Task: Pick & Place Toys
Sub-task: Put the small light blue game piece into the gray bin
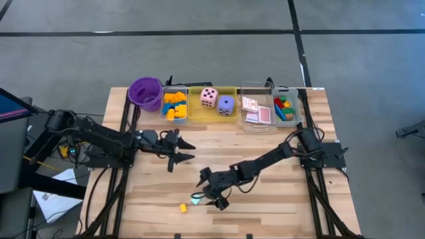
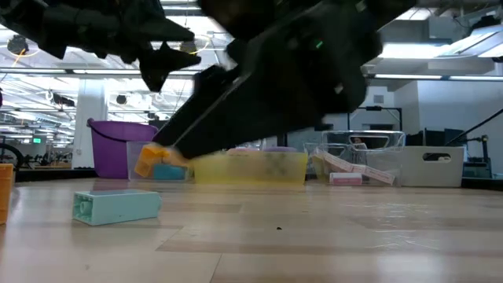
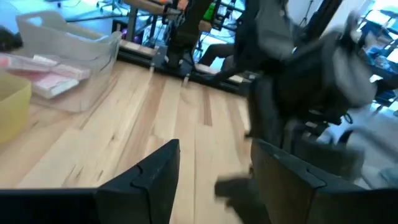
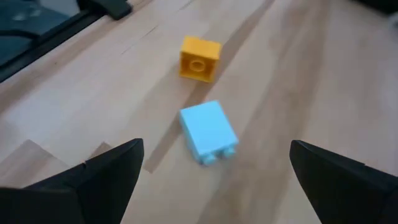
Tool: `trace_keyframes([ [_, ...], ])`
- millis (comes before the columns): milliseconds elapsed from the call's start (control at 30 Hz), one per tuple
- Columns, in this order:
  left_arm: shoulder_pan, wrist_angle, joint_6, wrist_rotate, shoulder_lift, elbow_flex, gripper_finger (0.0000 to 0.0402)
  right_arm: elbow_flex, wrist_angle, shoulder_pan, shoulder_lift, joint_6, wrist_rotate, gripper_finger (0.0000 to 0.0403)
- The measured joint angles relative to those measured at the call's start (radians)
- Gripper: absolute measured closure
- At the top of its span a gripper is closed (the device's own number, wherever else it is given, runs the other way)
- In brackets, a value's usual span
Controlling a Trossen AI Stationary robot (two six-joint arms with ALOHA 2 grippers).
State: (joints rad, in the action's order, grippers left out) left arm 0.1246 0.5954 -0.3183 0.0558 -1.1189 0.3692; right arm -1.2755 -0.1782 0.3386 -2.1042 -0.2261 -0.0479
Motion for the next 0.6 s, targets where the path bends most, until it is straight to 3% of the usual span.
trace_keyframes([
  [100,-0.001,-0.041,0.0,0.001,0.048,0.001,0.021,-0.066,0.001,-0.009,-0.075,-0.022,-0.052,0.0014],
  [367,0.001,-0.181,0.0,0.002,0.183,0.001,0.021,-0.246,0.183,-0.013,-0.192,-0.068,-0.066,0.004],
  [600,0.001,-0.233,-0.002,0.005,0.213,0.001,0.0211,-0.277,0.224,-0.014,-0.205,-0.057,-0.09,0.0106],
])
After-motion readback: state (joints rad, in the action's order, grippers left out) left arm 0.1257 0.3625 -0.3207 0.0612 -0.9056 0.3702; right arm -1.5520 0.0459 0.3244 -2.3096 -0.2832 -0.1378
